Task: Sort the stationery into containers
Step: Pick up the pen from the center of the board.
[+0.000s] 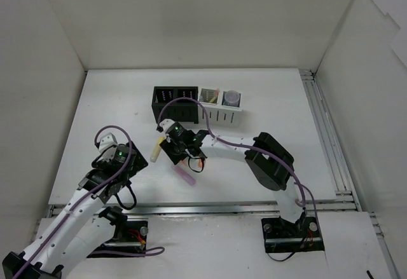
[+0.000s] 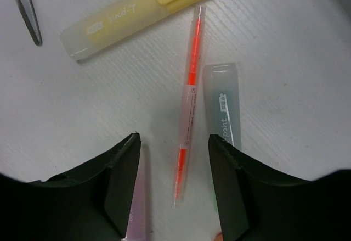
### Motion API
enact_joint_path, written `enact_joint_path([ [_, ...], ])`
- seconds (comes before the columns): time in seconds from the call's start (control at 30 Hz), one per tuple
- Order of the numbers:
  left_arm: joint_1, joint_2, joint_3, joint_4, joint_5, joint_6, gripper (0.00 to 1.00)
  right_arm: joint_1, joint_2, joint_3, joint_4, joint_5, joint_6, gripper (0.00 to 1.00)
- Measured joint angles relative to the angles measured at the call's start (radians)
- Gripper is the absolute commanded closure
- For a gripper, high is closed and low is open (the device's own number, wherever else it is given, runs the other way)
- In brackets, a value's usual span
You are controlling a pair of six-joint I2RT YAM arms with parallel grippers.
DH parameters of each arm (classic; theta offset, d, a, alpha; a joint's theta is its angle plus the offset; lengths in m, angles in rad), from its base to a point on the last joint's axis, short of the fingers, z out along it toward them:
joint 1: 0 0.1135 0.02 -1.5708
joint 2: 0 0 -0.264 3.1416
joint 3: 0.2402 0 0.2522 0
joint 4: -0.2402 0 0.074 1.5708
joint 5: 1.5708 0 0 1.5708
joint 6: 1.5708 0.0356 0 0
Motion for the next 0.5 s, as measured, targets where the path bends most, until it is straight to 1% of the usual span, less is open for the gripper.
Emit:
enact_joint_path([
  [0.2,0.0,-0.012,0.0,0.003,0.0,-0.002,0.01,0.01,0.042,0.024,-0.016,0.016,0.003,0.64],
  [0.33,0.002,-0.019,0.0,0.003,-0.001,-0.002,0.01,0.012,0.063,0.042,-0.026,0.04,0.002,0.67],
  [0.4,0.005,-0.02,0.0,0.003,-0.002,-0.002,0.01,0.012,0.076,0.057,-0.026,0.053,0.0,0.75],
  [0.43,0.006,-0.02,0.0,0.003,-0.003,-0.002,0.0,0.012,0.082,0.064,-0.026,0.065,-0.001,0.84],
  [0.5,0.006,-0.018,0.0,0.003,-0.005,-0.002,0.0,0.013,0.095,0.08,-0.025,0.079,-0.007,0.93],
])
